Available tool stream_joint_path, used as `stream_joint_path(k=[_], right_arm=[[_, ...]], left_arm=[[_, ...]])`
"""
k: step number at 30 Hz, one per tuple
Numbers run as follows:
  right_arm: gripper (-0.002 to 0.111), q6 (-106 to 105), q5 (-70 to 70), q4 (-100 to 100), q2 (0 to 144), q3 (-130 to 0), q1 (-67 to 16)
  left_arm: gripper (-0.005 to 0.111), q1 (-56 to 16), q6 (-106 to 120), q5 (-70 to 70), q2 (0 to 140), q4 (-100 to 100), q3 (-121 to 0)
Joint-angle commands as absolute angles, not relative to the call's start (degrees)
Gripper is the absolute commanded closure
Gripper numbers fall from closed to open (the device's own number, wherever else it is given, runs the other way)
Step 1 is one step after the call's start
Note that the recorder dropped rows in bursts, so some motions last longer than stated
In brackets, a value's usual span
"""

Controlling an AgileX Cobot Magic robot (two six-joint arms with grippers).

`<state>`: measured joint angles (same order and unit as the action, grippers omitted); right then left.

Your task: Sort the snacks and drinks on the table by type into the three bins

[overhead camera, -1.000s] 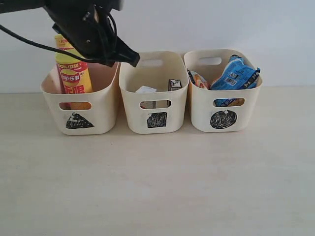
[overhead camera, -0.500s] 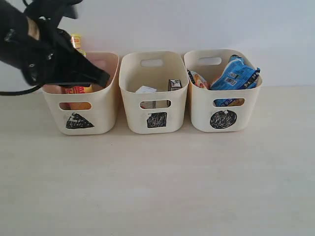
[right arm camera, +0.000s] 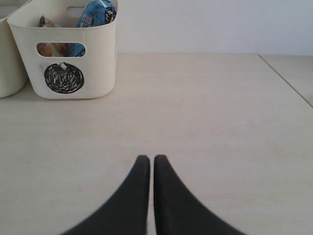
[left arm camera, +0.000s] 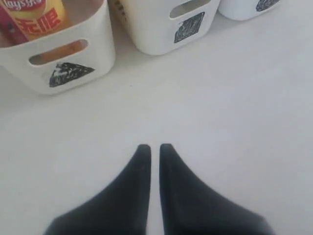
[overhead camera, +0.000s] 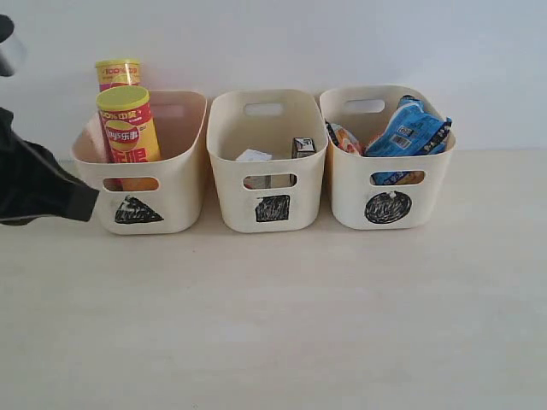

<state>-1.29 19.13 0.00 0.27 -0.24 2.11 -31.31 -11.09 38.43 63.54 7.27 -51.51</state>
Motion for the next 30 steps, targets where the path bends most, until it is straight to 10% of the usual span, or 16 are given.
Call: stream_joint_path(k=[1,30], right_arm=[[0.108,-1.42,18.94,-0.54,0.00,0.00,2.26],[0.108,-1.42,18.94,-0.54,0.00,0.00,2.26]], left_arm=[[0.103,-31.30,-12.29,38.76,62.23,5.37,-50.22],[0.103,-21.00,-5.07,2.36,27.13,6.45,-12.09]])
